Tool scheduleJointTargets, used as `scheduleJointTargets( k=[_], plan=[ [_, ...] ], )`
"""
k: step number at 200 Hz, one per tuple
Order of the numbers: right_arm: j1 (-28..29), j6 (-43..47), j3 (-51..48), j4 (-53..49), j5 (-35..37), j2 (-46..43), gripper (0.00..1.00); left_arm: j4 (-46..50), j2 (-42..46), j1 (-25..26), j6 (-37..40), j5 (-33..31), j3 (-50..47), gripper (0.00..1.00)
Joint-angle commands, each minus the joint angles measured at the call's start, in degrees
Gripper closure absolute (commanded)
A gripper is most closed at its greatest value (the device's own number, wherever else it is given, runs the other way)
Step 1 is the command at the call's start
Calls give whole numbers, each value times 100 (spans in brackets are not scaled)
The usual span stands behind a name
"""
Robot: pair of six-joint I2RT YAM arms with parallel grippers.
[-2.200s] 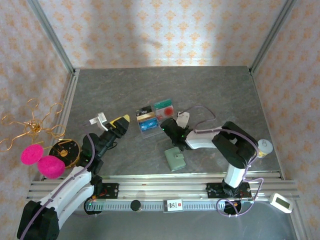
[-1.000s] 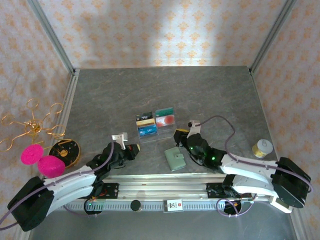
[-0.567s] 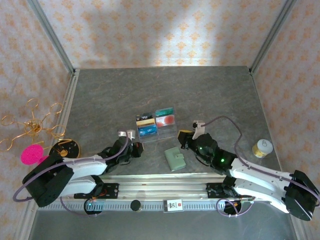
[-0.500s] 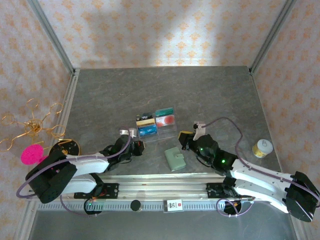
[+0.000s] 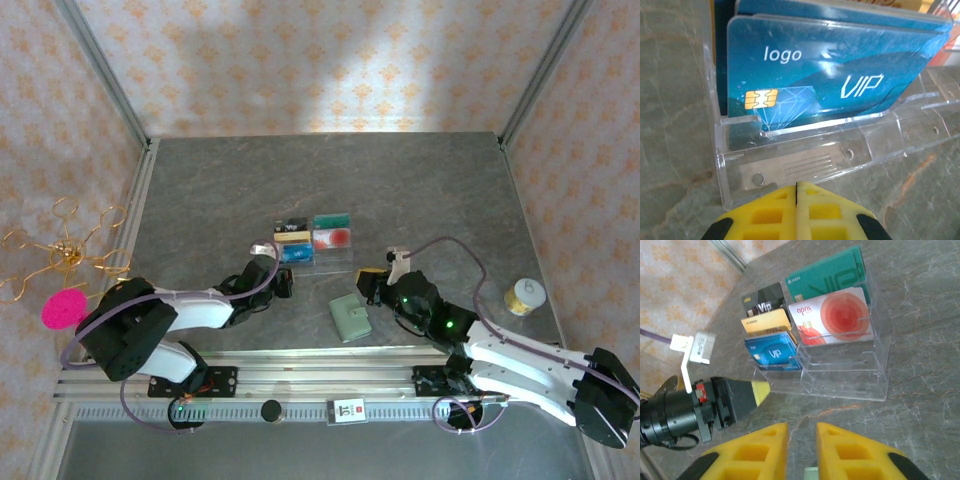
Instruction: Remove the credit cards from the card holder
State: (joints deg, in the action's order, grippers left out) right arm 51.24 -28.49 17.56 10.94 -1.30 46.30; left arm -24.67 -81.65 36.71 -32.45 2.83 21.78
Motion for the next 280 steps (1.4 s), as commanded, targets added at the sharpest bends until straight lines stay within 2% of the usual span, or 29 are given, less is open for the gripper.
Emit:
scheduleJointTargets(
  k=[1, 23, 48, 74, 93, 122, 147, 182, 205, 258, 265, 280],
  plan=[
    [-70, -55, -20, -48, -227, 87, 75, 40, -64, -111, 329, -135, 249, 100],
    [-128, -149, 137, -294, -509, 354, 64, 71, 287, -34, 145, 135, 242, 100],
    [-125, -289, 283, -769, -856, 698, 57, 139, 1125, 411, -306, 250, 54, 76],
    [-128, -703, 69, -1035, -913, 551, 52, -32, 1845, 774, -736, 467, -187, 55],
    [-131, -910, 0, -1229, -1043, 468, 49, -202, 2123, 821, -945, 698, -354, 49],
    [-130, -1036, 78, -1694, -1165, 583, 46, -454, 2491, 828, -1031, 832, -565, 45],
    [-126, -1036, 16, -1902, -1331, 675, 46, -815, 2784, 830, -1123, 820, -813, 33],
    [-125, -936, -13, -1964, -1544, 994, 49, -936, 3123, 827, -1115, 798, -985, 31],
    [-117, -763, 127, -1806, -1855, 1326, 56, -833, 3352, 828, -1050, 716, -1039, 30],
    [81, -667, 266, -1894, -1832, 1988, 56, -805, 3646, 825, -1024, 747, -1192, 30],
    [149, -671, 270, -1854, -1819, 2054, 58, -844, 3639, 825, -1022, 814, -1208, 30],
    [264, -670, 274, -1760, -1876, 2111, 73, -906, 3613, 828, -1027, 928, -1237, 30]
  ],
)
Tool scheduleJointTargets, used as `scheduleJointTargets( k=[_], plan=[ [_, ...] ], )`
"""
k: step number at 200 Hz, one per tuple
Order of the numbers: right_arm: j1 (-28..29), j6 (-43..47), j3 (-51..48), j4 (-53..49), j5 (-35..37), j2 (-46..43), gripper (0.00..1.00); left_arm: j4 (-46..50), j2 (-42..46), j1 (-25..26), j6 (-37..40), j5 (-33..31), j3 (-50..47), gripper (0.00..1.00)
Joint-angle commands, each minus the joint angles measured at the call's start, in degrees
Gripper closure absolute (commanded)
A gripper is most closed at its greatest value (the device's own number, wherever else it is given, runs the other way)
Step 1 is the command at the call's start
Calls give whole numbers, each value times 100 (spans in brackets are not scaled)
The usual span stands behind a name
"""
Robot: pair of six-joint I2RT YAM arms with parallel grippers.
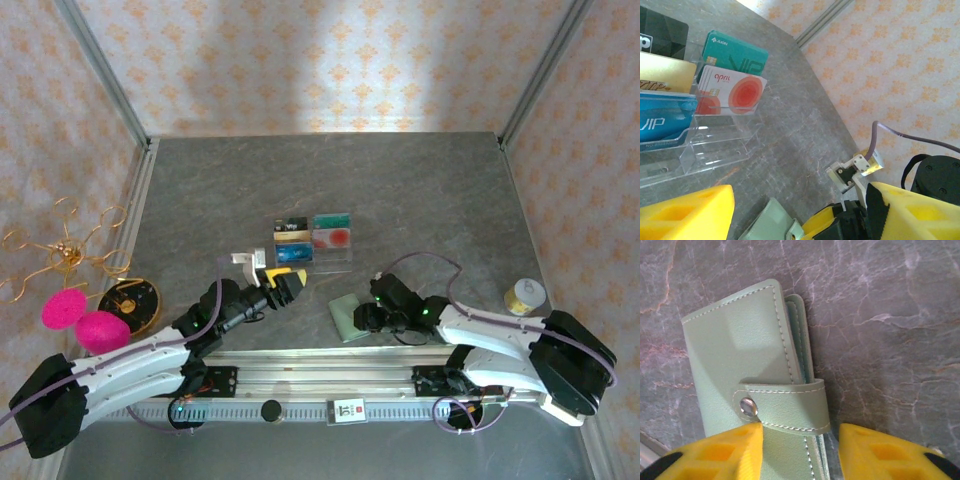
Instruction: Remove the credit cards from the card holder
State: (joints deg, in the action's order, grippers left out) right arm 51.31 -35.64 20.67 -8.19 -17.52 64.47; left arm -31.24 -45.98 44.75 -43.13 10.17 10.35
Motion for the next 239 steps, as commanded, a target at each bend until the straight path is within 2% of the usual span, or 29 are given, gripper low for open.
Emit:
scheduleJointTargets(
  k=[1, 31, 94, 136, 185, 239],
  plan=[
    [262, 42, -32, 156, -253, 294, 74, -254, 41, 20, 42, 199, -94, 30],
    [403, 275, 117, 370, -263, 228, 100, -364, -33, 16, -44, 395, -186, 30],
    [397, 465, 542, 831, 87, -1038, 100, -1399, -178, 31, -250, 1039, -529, 26],
    [389, 441, 596, 1531, 206, -1747, 100, -2834, -413, 26, -347, 1553, -796, 23],
    [389, 453, 544, 2425, -212, -1951, 100, -3138, -631, 30, -300, 1612, -736, 22],
    [388, 385, 544, 2915, -604, -1790, 100, -3271, -656, 33, -288, 1618, -764, 23]
  ],
)
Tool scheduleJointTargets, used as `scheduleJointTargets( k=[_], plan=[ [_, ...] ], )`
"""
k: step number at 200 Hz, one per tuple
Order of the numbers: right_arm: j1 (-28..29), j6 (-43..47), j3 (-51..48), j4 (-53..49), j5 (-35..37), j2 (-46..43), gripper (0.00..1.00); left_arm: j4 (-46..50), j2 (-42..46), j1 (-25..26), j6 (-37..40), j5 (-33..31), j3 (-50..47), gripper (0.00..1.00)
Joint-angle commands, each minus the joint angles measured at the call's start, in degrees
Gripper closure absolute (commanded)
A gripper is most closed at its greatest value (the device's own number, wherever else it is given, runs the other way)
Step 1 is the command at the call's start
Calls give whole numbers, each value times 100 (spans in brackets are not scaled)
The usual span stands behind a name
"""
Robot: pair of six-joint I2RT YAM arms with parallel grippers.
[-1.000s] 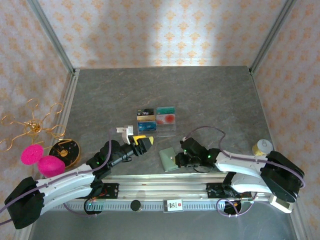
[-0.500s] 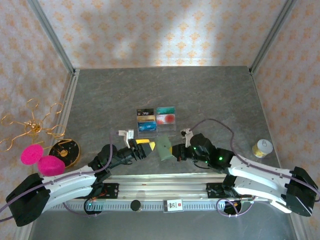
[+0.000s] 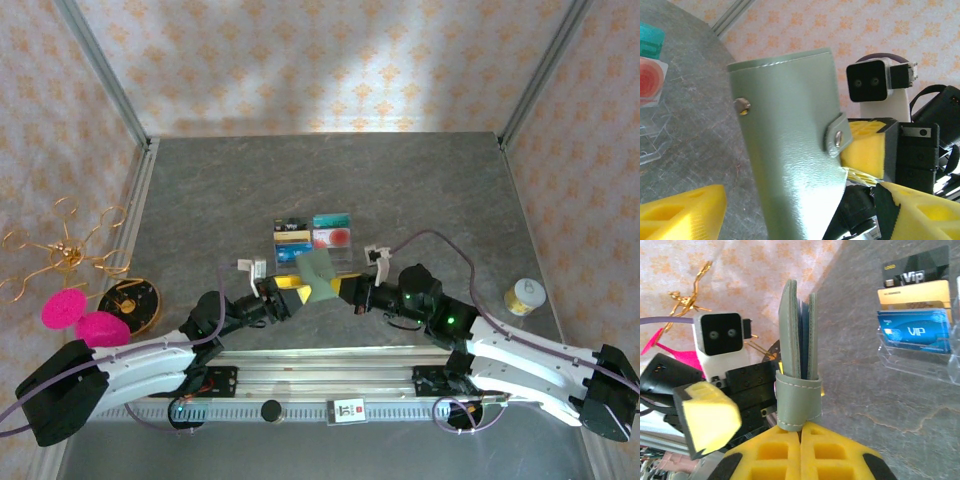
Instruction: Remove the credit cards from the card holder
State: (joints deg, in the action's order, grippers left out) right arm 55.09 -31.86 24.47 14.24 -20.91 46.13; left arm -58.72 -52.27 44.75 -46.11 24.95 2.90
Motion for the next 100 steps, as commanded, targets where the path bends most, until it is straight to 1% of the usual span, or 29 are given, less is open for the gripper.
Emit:
scheduleJointTargets(
  k=[1, 12, 19, 39, 55, 63, 78, 86, 89, 100],
  plan=[
    [10, 5, 164, 679, -274, 62, 100, -543, -32, 29, 7, 150, -22, 23],
    [16, -26, 155, 781, -360, 222, 100, -693, -78, 26, -18, 211, -22, 27],
    [19, -54, 145, 858, -383, 306, 100, -788, -106, 29, -36, 248, -19, 31],
    [19, -132, 86, 923, -247, 468, 100, -1035, -193, 26, -108, 382, -14, 46],
    [15, -163, 93, 752, -22, 575, 100, -1007, -196, 31, -120, 375, -17, 59],
    [19, -201, 93, 685, 68, 634, 100, -935, -204, 30, -110, 355, -8, 67],
    [19, -266, 143, 516, 182, 782, 100, -840, -242, 30, -74, 347, 16, 85],
    [19, -342, 232, 276, 358, 879, 100, -714, -273, 41, -87, 289, 48, 97],
    [19, -359, 286, 144, 452, 909, 97, -654, -275, 42, -83, 272, 76, 100],
    [23, -399, 414, -252, 777, 967, 83, -276, -263, 50, -49, 126, 167, 100]
  ],
)
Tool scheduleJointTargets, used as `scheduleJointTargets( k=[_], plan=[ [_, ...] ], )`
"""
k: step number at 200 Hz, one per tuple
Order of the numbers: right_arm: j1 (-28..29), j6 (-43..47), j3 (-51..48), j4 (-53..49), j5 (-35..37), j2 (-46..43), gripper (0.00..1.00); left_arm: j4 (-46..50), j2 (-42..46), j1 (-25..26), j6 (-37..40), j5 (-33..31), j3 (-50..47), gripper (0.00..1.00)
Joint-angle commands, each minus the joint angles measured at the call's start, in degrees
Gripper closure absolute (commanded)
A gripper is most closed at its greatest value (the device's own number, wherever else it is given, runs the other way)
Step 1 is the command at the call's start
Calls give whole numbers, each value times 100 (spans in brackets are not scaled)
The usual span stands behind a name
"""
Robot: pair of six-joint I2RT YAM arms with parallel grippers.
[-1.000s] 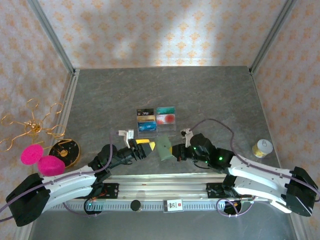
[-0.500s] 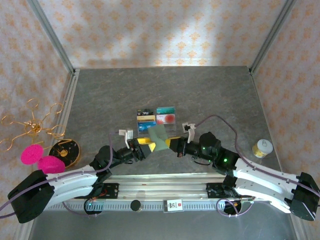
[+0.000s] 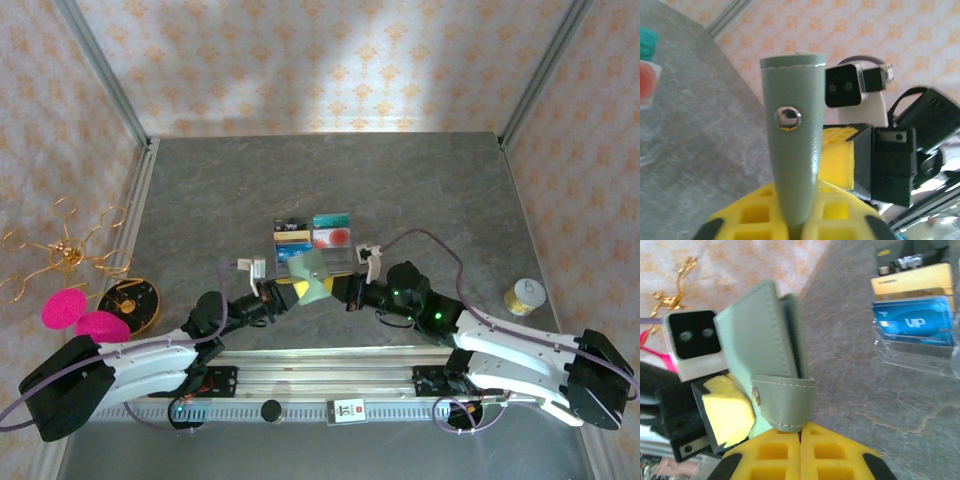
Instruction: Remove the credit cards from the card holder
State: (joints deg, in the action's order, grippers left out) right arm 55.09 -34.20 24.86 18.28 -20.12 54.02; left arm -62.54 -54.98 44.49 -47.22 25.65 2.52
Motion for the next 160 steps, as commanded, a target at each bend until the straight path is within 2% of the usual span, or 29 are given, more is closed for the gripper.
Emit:
scheduleJointTargets(
  k=[1, 19, 38, 68, 88, 160],
  plan=[
    [21, -170, 386, -689, 722, 178, 82, 157, 11, 77, 67, 29, 213, 100],
    [41, -276, 573, -1173, 1165, 90, 61, 1084, 166, 162, 219, -521, 380, 100],
    [106, -306, 692, -1441, 1603, -108, 52, 2094, 363, 325, 496, -1176, 608, 100],
    [306, -279, 1096, -1738, 2018, 212, 49, 2431, 505, 521, 580, -1664, 710, 100],
    [588, -168, 1521, -2070, 2615, 548, 47, 2692, 515, 561, 632, -1853, 817, 100],
    [834, 37, 2020, -2171, 2554, 1672, 44, 2463, 592, 615, 642, -1741, 829, 100]
  ],
)
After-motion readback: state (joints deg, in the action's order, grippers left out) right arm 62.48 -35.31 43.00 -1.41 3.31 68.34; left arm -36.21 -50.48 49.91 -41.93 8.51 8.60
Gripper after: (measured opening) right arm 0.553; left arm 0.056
